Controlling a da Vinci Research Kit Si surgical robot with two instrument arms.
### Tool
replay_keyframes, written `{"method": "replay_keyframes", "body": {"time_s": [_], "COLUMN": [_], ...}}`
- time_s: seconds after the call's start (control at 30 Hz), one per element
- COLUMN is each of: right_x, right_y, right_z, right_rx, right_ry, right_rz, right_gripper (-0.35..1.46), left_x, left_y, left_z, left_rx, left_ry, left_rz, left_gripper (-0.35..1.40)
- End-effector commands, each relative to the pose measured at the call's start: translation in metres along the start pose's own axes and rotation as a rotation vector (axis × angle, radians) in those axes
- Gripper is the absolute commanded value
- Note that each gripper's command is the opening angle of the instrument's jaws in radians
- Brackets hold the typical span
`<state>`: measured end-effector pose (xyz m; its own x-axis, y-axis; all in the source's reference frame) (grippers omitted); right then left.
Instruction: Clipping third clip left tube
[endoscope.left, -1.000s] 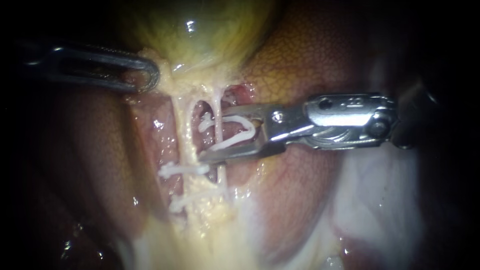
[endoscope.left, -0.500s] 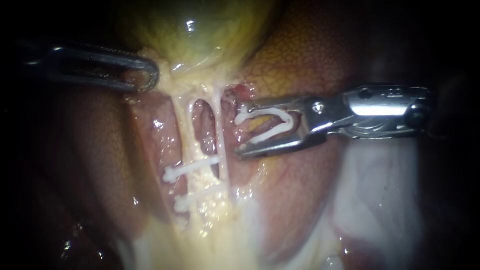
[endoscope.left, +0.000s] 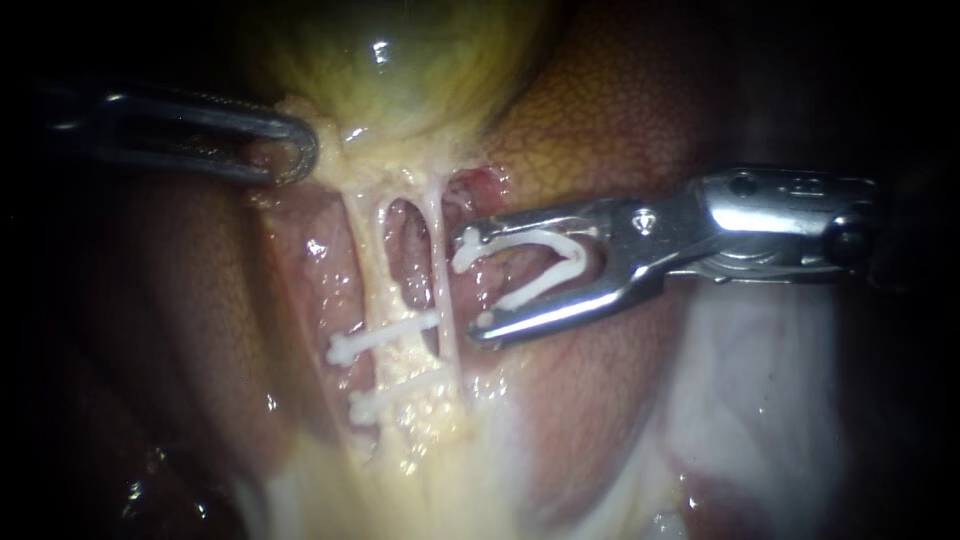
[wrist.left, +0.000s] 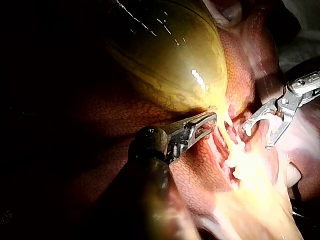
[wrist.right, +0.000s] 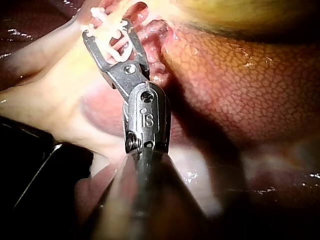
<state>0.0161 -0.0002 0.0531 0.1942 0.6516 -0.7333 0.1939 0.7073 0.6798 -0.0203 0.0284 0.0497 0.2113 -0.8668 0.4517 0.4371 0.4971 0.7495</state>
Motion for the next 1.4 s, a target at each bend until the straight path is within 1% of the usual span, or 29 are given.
{"method": "replay_keyframes", "body": {"time_s": [0.03,0.2,0.43,0.63,0.73,0.83,0.93,1.0,1.13,1.23,1.27,1.37,1.4], "right_x": [-0.0002,-0.0014,-0.0035,-0.0047,-0.0050,-0.0050,-0.0049,-0.0048,-0.0044,-0.0041,-0.0039,-0.0030,-0.0025], "right_y": [0.0001,0.0007,0.0026,0.0042,0.0046,0.0049,0.0050,0.0049,0.0049,0.0046,0.0045,0.0042,0.0040], "right_z": [0.0002,0.0012,0.0019,0.0026,0.0030,0.0037,0.0045,0.0051,0.0064,0.0072,0.0073,0.0076,0.0076], "right_rx": [0.001,-0.004,-0.021,-0.029,-0.034,-0.025,0.002,0.028,0.066,0.097,0.100,0.119,0.124], "right_ry": [-0.002,-0.005,-0.007,-0.009,-0.009,-0.010,-0.001,0.024,0.049,0.088,0.094,0.129,0.142], "right_rz": [0.004,0.014,0.037,0.054,0.057,0.057,0.059,0.071,0.082,0.095,0.095,0.103,0.105], "right_gripper": [0.43,0.43,0.43,0.43,0.43,0.43,0.43,0.43,0.43,0.43,0.43,0.43,0.43], "left_x": [0.0000,0.0000,0.0000,0.0000,0.0000,0.0000,0.0000,0.0000,0.0000,0.0000,0.0000,0.0000,0.0000], "left_y": [0.0000,0.0000,0.0000,0.0000,0.0000,0.0000,0.0000,0.0000,0.0000,0.0000,0.0000,0.0000,0.0000], "left_z": [0.0000,0.0000,0.0000,0.0000,0.0001,0.0001,0.0002,0.0002,0.0002,0.0002,0.0002,0.0002,0.0003], "left_rx": [0.000,0.000,0.000,0.000,0.000,-0.001,-0.001,-0.001,-0.001,-0.001,-0.001,-0.001,-0.001], "left_ry": [0.000,0.000,0.000,0.000,0.000,0.000,-0.001,-0.001,-0.001,-0.001,-0.001,-0.001,-0.001], "left_rz": [0.000,0.000,0.000,0.000,0.000,0.000,0.000,0.000,0.000,0.000,0.000,0.000,0.000], "left_gripper": [-0.35,-0.35,-0.35,-0.35,-0.35,-0.35,-0.35,-0.35,-0.35,-0.35,-0.35,-0.35,-0.35]}}
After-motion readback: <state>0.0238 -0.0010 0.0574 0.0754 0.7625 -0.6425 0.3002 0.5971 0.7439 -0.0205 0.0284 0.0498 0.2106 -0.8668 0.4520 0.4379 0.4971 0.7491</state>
